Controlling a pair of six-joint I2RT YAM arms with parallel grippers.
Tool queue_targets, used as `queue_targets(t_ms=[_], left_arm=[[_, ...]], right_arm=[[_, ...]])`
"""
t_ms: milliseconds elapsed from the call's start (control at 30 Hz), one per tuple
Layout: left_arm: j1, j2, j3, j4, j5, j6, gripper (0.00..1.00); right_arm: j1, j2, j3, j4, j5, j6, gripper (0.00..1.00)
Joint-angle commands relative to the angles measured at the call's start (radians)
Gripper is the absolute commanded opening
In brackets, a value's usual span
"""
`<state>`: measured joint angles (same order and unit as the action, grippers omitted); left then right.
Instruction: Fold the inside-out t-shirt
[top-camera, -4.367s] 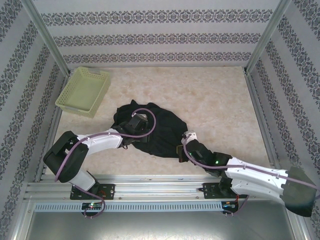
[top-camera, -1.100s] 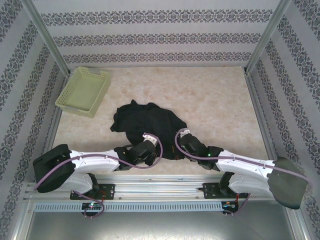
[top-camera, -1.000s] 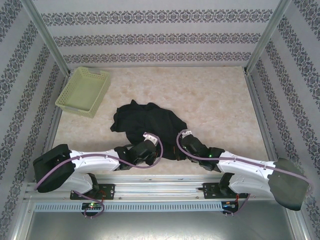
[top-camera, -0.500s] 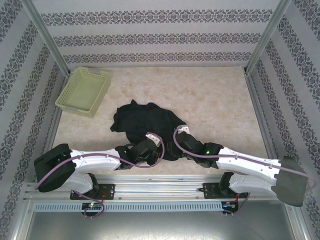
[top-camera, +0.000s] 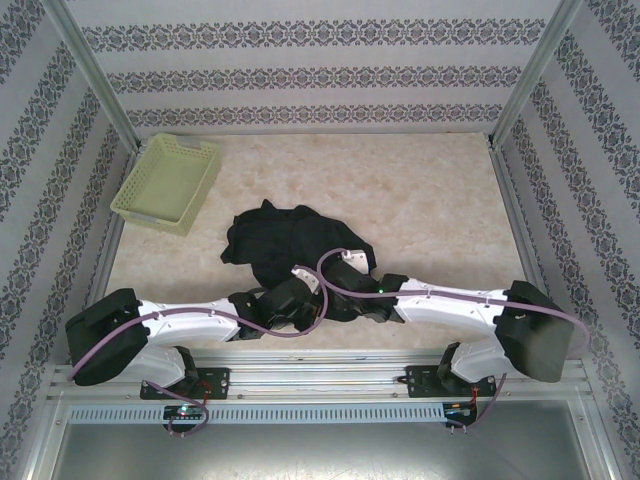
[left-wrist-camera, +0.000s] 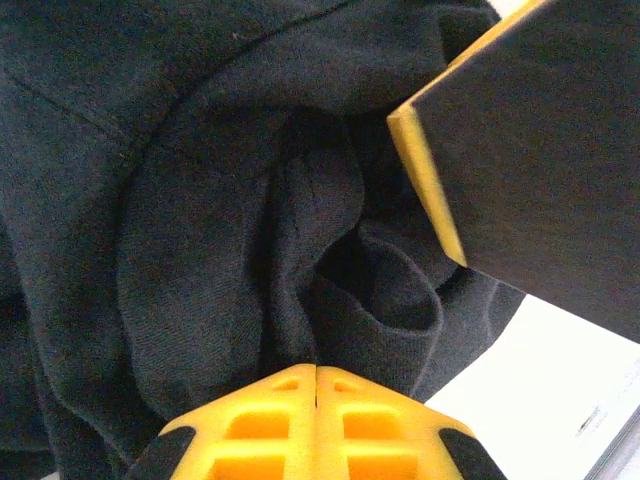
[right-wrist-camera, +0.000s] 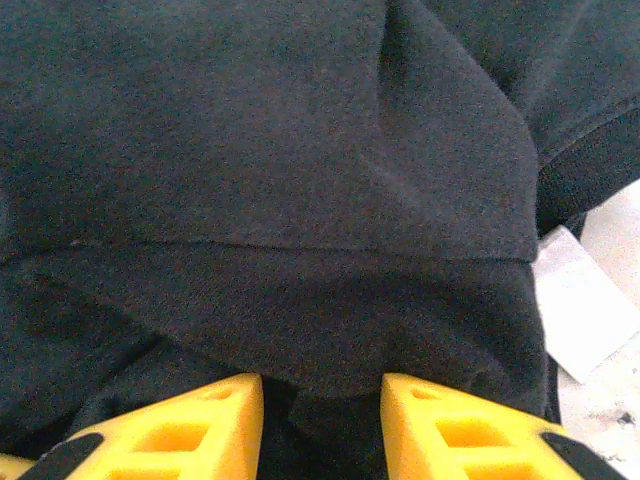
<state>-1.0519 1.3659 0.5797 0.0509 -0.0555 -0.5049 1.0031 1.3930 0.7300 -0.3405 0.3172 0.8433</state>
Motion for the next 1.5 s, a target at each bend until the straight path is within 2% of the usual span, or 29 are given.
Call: queue_targets(t_ms=[0,100,200,400,600,767,833,900,967,1067,1167,1200,1333,1467], left_arm=[[0.004,-0.024,-0.012,0.041,0.012,0.018,0.0],[0.005,-0.028,-0.016,0.048,0.012,0.02,0.0],[0.004,-0.025,-0.013,0.047,0.011,0.017,0.0],[0.004,-0.01,0.0,0.035,-0.01,0.011,0.0],[0.01,-0.027,0.002,0.03,-0.017,0.02,0.13],[0.067,-0.109,0.02,0.033,-0.008,0.08,0.41],[0.121,-0.127,0.04,0.05,0.033,0.088,0.5],[0.174,-0.099,0.071,0.081,0.135,0.107,0.57],[0.178,-0.03,0.131,0.046,0.173,0.157,0.62],[0.178,0.089,0.229,-0.036,0.221,0.215,0.68],[0.179,0.188,0.303,-0.093,0.146,0.221,0.75],[0.181,0.22,0.334,-0.113,0.112,0.22,0.76],[0.209,0.319,0.444,-0.167,0.08,0.187,0.77],[0.241,0.365,0.499,-0.151,0.122,0.148,0.77]], right_arm=[[-0.023,0.044,0.032,-0.009,0.026,0.018,0.35],[-0.023,0.061,0.039,-0.006,0.032,0.01,0.3],[-0.023,0.049,0.048,-0.036,0.045,0.003,0.19],[-0.021,-0.068,-0.013,0.001,-0.01,-0.051,0.0],[-0.017,-0.218,-0.113,0.002,-0.079,-0.083,0.0],[-0.017,-0.326,-0.214,0.062,-0.136,-0.116,0.0],[-0.018,-0.358,-0.249,0.088,-0.134,-0.12,0.0],[-0.02,-0.381,-0.273,0.112,-0.127,-0.122,0.0],[-0.026,-0.387,-0.279,0.113,-0.115,-0.127,0.0],[-0.035,-0.378,-0.278,0.107,-0.111,-0.121,0.0],[-0.035,-0.359,-0.29,0.125,-0.121,-0.113,0.0],[-0.035,-0.35,-0.293,0.127,-0.117,-0.105,0.03],[-0.036,-0.325,-0.285,0.115,-0.107,-0.087,0.12],[-0.036,-0.289,-0.259,0.111,-0.112,-0.089,0.17]])
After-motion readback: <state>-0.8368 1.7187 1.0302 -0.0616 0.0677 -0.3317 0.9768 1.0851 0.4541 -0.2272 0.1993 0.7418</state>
